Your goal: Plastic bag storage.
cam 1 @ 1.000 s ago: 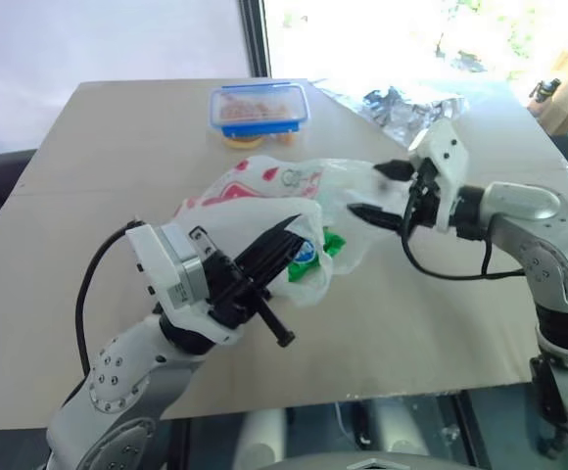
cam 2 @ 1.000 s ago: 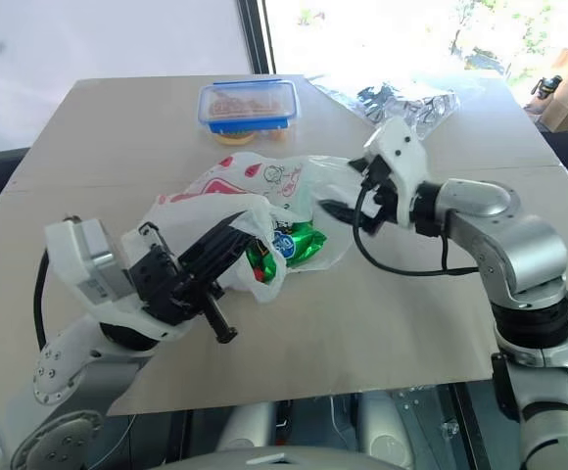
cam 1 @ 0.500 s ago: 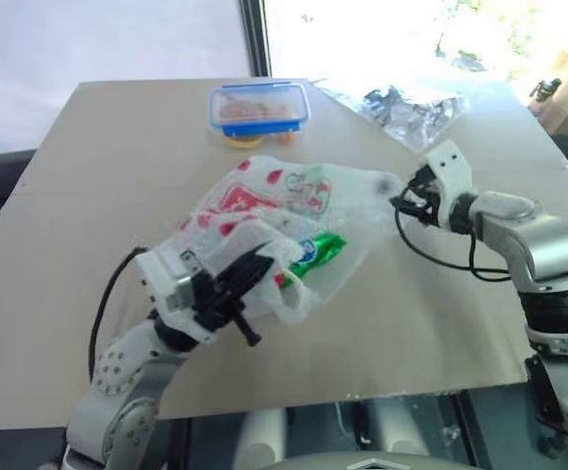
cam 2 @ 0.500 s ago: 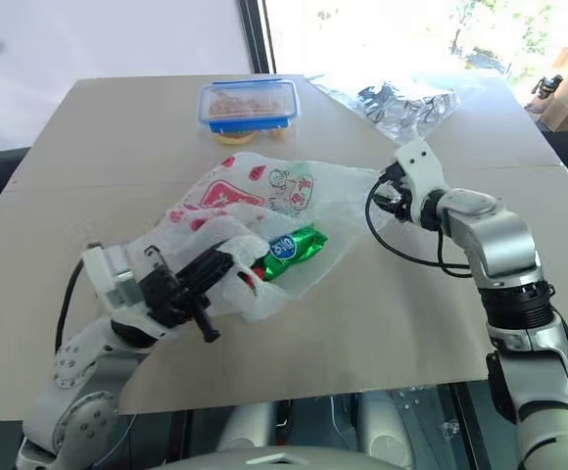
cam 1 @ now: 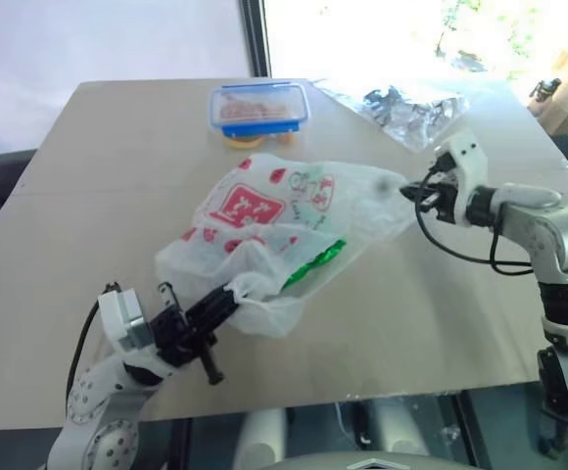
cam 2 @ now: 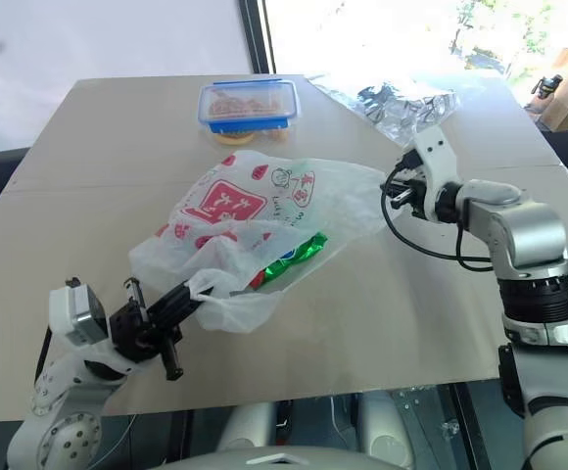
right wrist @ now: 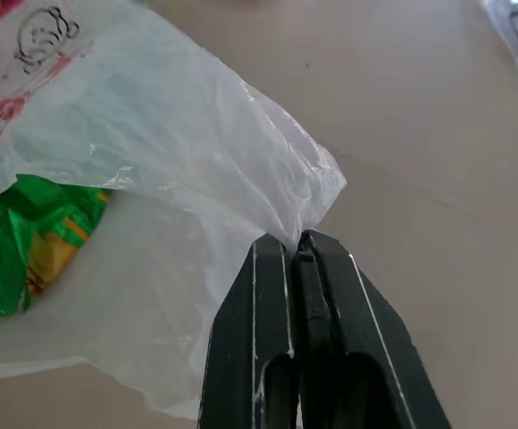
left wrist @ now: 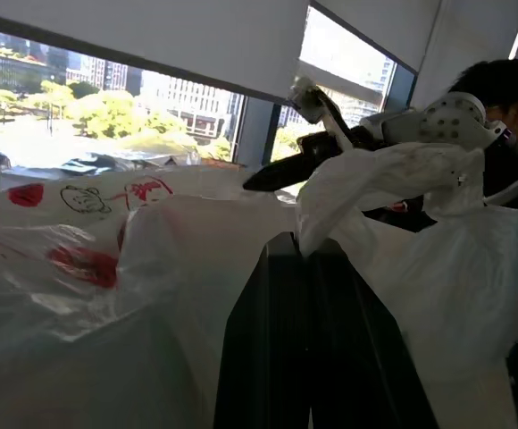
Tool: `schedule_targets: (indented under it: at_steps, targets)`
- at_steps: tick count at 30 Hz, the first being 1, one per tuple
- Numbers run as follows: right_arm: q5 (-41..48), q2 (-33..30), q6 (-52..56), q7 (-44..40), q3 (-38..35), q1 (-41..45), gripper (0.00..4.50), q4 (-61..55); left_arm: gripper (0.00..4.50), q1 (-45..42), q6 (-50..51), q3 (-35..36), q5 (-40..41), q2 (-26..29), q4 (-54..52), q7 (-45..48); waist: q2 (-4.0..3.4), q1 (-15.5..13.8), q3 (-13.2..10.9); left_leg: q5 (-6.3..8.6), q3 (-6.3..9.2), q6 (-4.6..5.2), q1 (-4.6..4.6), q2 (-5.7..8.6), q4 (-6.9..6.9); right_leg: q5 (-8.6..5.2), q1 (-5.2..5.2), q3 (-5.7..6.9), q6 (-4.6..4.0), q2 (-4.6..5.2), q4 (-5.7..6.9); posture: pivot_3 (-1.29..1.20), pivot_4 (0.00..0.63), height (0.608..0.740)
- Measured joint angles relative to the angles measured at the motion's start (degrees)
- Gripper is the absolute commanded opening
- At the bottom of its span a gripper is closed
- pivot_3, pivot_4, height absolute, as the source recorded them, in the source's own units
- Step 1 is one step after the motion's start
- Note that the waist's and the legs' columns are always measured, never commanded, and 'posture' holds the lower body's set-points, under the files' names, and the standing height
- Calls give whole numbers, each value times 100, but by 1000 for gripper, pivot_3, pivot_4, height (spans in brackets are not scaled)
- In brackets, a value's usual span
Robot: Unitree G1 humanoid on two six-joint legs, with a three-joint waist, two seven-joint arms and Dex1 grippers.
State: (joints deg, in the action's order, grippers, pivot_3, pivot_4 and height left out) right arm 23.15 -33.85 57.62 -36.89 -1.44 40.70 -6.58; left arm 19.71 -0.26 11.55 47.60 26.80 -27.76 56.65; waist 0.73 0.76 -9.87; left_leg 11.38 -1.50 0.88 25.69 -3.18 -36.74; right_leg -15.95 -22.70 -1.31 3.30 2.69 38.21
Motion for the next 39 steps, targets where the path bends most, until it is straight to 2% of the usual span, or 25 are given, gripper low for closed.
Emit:
schedule_targets:
  at_steps: [1,3,4,5,7,8,9,13,16,20,24,25,27,30,33,35,38,39]
  targets:
    - [107,66,112,59,-154,0,0,-66,1351,-131,122,53,192,-2,19,-71,0,-9,0,0,4,0,0,0,-1,0,1,2,0,0,4,0,150,740]
    - [359,288,339,220,-497,42,0,-116,2141,-601,371,239,609,-1,95,-382,0,-30,0,0,11,0,0,0,-12,0,3,9,0,-1,19,0,150,740]
    - [546,464,514,340,-758,152,0,-105,2757,-1075,567,385,918,-1,201,-703,-1,-54,-6,-1,18,0,2,1,-33,0,1,12,1,-1,45,0,150,740]
    - [665,537,600,406,-881,261,0,-103,3140,-1412,658,492,1101,5,229,-931,0,-50,-6,-1,20,0,4,0,-46,0,1,12,1,-3,56,0,150,740]
    - [1028,714,905,682,-1509,717,0,35,4176,-2545,1071,593,1608,14,341,-1899,3,-70,-9,-2,23,2,3,5,-69,1,8,13,3,-2,69,0,150,740]
    - [1112,764,970,763,-1679,873,0,92,4444,-2906,1178,595,1703,31,399,-2174,7,-78,-11,-3,26,2,4,5,-72,1,9,15,4,-3,69,0,150,740]
    - [1316,840,1118,929,-2006,1195,0,222,4444,-3703,1427,590,1820,64,576,-2766,18,-103,-17,-6,33,2,4,7,-81,5,13,19,9,-5,76,0,150,740]
    - [1822,891,1393,1423,-2685,2069,0,543,4444,-5479,2013,588,1937,106,1092,-4141,24,-82,-13,-5,18,2,5,14,-71,8,12,4,14,0,62,0,150,740]
    - [1971,820,1476,1644,-2804,2284,0,616,4444,-5899,2577,334,1661,295,1406,-4598,22,-79,-15,-6,16,1,14,14,-50,7,-3,5,14,0,59,0,150,740]
    - [2006,662,1480,1771,-2745,2305,0,617,4444,-5889,3190,85,1631,293,1441,-4633,20,-50,-16,-6,8,-2,33,12,-33,7,-30,-1,13,1,46,0,150,740]
    - [1965,569,1449,1888,-2626,2042,0,620,4444,-5347,3675,45,1925,553,1060,-3862,20,19,-16,-8,0,-6,34,10,-28,6,-35,-10,13,1,44,0,150,740]
    - [1908,560,1436,1979,-2615,1856,0,680,4217,-4944,3723,-177,1686,1005,634,-3163,19,26,-17,-8,-10,-5,29,10,-21,6,-39,-17,13,0,46,0,150,740]
    - [1842,564,1400,2013,-2553,1774,0,745,3717,-4838,3650,-350,1415,1140,427,-2754,12,7,-21,-7,-17,-4,28,10,-20,6,-45,-19,13,1,56,0,150,740]
    - [1764,562,1351,2067,-2428,1559,0,765,2398,-4692,3471,-888,758,1483,-59,-1902,11,-29,-20,-7,-19,-4,25,12,-21,7,-42,-22,13,1,60,0,150,740]
    - [1761,562,1351,2106,-2413,1425,0,773,2398,-4907,3142,-1472,97,1664,-35,-884,11,-35,-20,-7,-21,-4,25,12,-29,7,-43,-23,12,0,64,0,150,740]
    - [1765,556,1351,2125,-2422,1405,0,770,2398,-5366,3072,-1775,-104,1662,220,-164,11,-31,-20,-7,-18,-4,26,11,-32,7,-43,-22,13,-2,65,0,150,740]
    - [1768,563,1353,2185,-2423,1322,0,760,3215,-5921,3076,-1968,-190,1590,565,494,11,-13,-20,-7,-19,-3,27,11,-31,7,-43,-23,13,-2,63,0,150,740]
    - [1765,558,1356,2225,-2431,1236,0,755,3699,-6152,3091,-2079,-250,1528,736,771,11,-11,-20,-7,-19,-3,27,11,-31,6,-43,-24,14,-2,63,0,150,740]
